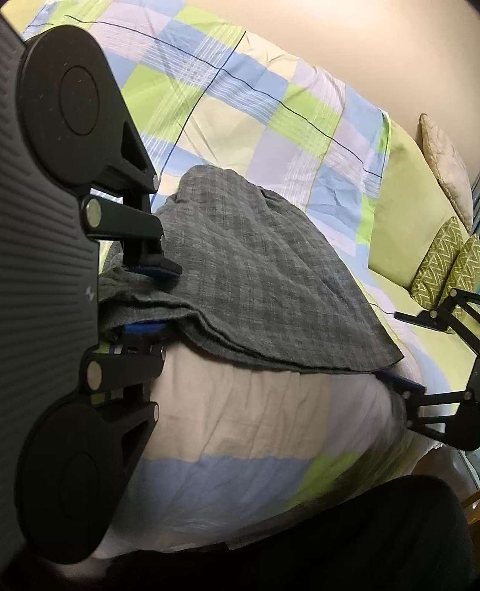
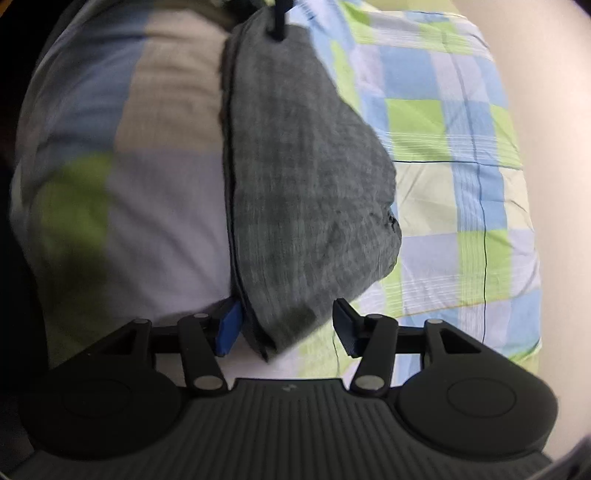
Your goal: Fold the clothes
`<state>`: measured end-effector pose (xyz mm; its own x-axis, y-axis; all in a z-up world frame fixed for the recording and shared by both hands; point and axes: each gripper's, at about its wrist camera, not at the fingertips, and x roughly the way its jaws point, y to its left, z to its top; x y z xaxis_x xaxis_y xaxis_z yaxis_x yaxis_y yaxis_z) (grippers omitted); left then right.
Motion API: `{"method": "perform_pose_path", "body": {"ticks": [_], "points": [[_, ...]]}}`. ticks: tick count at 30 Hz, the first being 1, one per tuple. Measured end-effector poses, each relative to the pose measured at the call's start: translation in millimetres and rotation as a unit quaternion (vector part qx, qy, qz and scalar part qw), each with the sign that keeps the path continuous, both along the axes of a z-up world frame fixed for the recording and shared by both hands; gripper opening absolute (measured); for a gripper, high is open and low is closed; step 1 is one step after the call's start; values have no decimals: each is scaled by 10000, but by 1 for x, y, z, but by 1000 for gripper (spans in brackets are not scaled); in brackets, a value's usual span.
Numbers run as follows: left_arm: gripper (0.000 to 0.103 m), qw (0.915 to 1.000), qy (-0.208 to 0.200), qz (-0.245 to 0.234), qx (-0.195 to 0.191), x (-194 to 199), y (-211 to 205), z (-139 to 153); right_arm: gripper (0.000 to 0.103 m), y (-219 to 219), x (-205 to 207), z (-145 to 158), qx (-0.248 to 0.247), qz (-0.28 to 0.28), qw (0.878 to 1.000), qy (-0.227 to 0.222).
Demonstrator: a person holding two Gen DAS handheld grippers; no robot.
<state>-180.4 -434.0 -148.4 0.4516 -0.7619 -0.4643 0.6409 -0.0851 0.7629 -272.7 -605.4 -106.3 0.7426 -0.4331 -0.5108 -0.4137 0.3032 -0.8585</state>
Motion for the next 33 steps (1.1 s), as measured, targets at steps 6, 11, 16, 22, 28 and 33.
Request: {"method": "perform_pose_path", "body": {"ticks": [6, 11, 16, 22, 28, 33], "points": [[32, 9999, -67, 49, -100, 3, -12, -1, 36, 4, 18, -12, 16, 254, 9994, -238], [12, 10000, -43, 50, -53, 7, -5, 0, 14, 4, 13, -15, 119, 328, 9992, -205], [9, 9995, 192, 134, -233, 26, -14, 21, 3, 7, 22, -7, 340, -20, 9992, -227], [7, 9975, 673, -5, 194, 33, 8, 43, 3, 23, 21, 22, 582, -372, 9970, -356], [6, 9930, 1096, -108, 420, -3, 76, 55, 3, 92, -20, 30, 894, -402, 9952, 47], [6, 9886, 1448, -88, 405, 7, 92, 86, 3, 120, -33, 49, 1226, -437, 9905, 449]]}}
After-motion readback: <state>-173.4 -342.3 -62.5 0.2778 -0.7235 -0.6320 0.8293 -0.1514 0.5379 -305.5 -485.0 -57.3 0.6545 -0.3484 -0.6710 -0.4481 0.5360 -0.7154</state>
